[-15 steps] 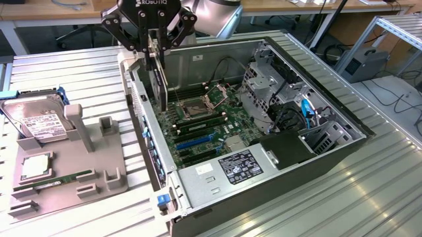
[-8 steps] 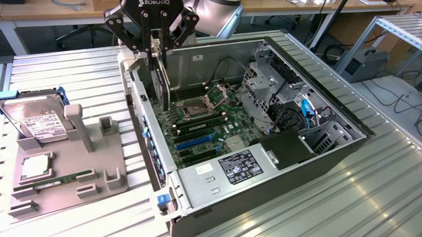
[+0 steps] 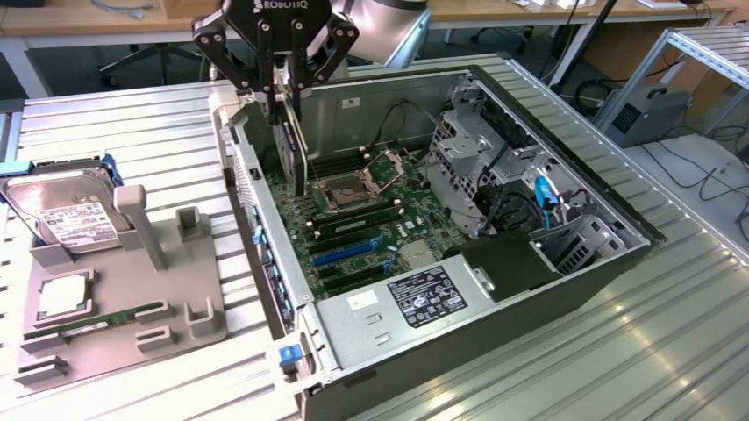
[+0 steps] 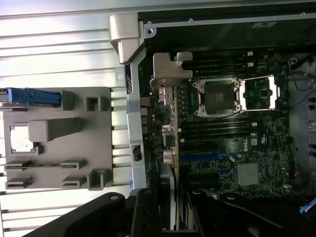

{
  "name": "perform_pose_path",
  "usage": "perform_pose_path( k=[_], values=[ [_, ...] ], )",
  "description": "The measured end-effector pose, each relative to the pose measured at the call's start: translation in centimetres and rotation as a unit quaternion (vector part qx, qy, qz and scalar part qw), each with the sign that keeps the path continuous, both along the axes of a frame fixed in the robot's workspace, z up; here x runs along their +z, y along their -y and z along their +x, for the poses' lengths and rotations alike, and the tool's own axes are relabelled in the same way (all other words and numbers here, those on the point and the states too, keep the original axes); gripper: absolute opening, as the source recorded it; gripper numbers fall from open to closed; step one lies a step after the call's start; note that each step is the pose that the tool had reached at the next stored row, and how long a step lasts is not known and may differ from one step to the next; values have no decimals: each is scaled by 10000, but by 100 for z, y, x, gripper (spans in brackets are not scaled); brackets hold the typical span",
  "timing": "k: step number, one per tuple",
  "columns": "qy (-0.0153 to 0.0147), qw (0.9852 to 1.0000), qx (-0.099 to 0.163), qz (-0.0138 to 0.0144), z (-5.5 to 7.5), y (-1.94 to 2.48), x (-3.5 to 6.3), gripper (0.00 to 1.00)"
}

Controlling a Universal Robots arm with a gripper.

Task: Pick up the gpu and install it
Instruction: 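Pick up the gpu and move the gpu toward the slot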

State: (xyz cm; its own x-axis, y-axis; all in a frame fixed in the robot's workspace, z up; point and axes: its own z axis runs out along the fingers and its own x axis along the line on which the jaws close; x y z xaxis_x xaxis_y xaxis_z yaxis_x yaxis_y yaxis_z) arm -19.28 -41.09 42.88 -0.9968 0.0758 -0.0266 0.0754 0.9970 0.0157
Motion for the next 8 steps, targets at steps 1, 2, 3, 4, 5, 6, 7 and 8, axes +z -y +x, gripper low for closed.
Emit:
perform_pose_path(
  k=[1,2,3,4,5,6,7,8],
  values=[
    [0,10000,0,0,7,0,-1,27],
    [0,10000,0,0,13,0,-1,27],
    [0,10000,0,0,19,0,-2,27],
    [0,10000,0,0,29,0,-3,27],
    [0,10000,0,0,41,0,-5,27],
    [0,10000,0,0,53,0,-7,27],
    [0,10000,0,0,63,0,-8,27],
    [0,10000,0,0,71,0,-10,27]
  ],
)
